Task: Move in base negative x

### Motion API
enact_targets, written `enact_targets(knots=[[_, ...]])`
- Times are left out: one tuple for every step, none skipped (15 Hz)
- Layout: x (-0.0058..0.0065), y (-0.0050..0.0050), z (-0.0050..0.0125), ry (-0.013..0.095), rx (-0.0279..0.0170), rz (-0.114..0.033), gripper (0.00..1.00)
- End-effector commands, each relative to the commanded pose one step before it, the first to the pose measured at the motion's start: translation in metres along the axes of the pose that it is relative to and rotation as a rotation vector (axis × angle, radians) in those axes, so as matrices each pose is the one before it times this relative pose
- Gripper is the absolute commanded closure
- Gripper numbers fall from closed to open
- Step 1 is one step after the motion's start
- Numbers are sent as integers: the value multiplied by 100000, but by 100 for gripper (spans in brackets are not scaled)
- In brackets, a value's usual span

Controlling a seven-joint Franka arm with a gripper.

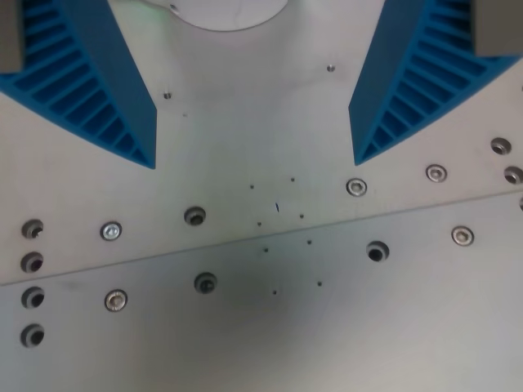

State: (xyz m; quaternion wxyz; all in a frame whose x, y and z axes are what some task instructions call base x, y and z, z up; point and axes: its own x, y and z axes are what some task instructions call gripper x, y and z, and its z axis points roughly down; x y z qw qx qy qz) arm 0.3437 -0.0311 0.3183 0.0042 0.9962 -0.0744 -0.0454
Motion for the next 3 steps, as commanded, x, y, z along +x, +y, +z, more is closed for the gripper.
enact_targets(knots=[[-2618, 1023, -33, 8902, 1097, -1199, 0], [-500, 148, 93, 0, 0, 0, 0], [-500, 149, 95, 0, 0, 0, 0]])
